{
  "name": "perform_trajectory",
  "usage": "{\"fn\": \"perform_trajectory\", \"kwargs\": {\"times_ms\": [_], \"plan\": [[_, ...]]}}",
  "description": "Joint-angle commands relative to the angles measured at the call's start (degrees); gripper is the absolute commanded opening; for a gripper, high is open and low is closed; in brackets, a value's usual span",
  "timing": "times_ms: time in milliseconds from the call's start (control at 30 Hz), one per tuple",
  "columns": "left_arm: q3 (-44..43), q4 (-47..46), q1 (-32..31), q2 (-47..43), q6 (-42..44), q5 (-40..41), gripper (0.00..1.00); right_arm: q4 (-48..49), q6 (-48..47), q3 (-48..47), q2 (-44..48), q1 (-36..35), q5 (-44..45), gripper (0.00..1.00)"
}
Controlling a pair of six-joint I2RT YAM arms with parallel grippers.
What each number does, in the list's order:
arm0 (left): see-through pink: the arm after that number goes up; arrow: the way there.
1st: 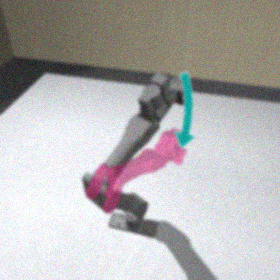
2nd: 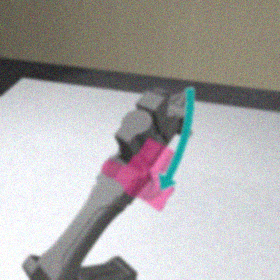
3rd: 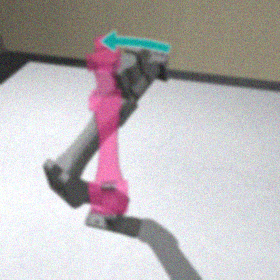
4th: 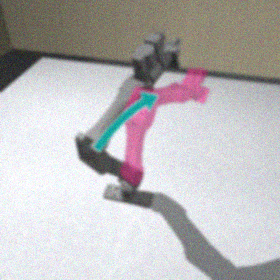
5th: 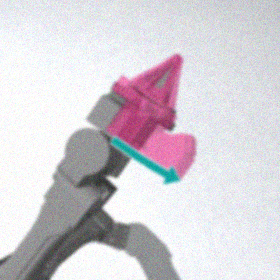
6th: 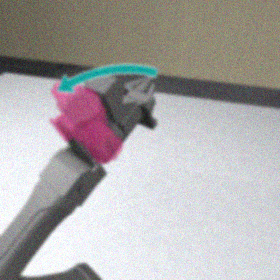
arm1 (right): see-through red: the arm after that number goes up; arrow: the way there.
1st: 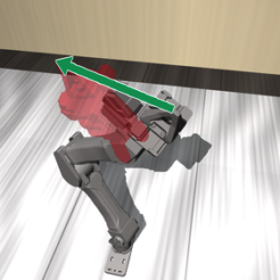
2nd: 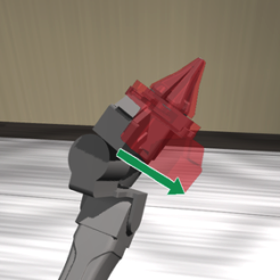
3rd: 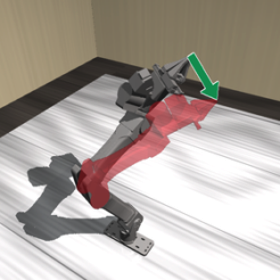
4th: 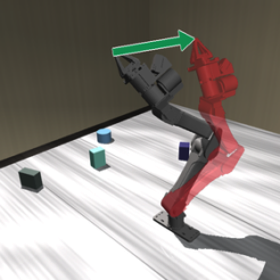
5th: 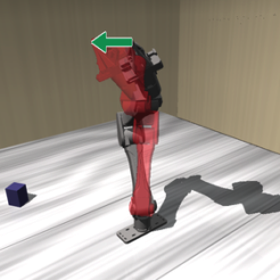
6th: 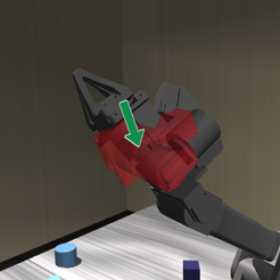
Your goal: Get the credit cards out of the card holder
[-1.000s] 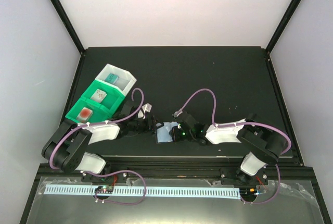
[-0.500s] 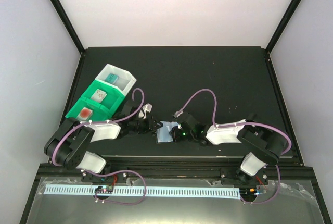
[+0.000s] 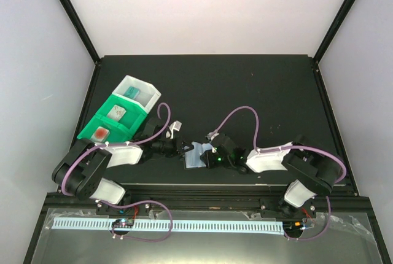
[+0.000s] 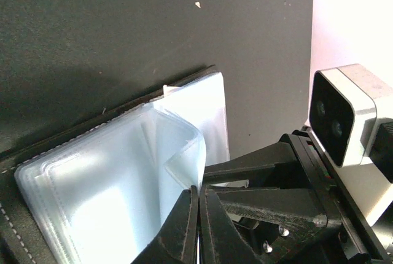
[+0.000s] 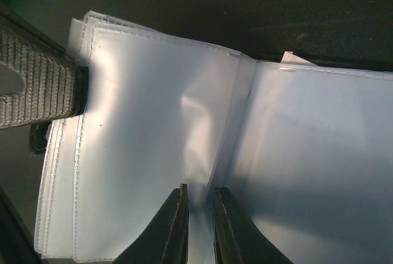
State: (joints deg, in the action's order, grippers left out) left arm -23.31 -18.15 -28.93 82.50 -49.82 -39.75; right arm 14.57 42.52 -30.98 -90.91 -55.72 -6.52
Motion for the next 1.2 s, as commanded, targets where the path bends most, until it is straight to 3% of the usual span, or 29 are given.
{"fn": "perform_trajectory", "kwargs": {"times_ms": [0, 200, 533, 1167], "plan": [[-0.2, -3.3, -0.9, -0.9, -1.1, -1.9, 0.01, 2.1, 0.0, 1.5, 1.7, 0.2, -0.2, 0.15], [-0.4, -4.2, -1.3, 0.2, -1.7, -2.0, 0.02, 1.5, 0.1, 1.8, 3.9, 0.2, 0.7, 0.2], [-2.6, 3.0, -1.3, -1.6, 1.6, 0.8, 0.02, -10.1, -3.1, 2.0, 10.5, 2.8, 6.6, 0.32], [-8.9, -4.0, -6.5, 4.9, -5.8, -0.3, 0.03, -8.0, -1.6, 4.7, 7.4, 5.0, 3.9, 0.3]]}}
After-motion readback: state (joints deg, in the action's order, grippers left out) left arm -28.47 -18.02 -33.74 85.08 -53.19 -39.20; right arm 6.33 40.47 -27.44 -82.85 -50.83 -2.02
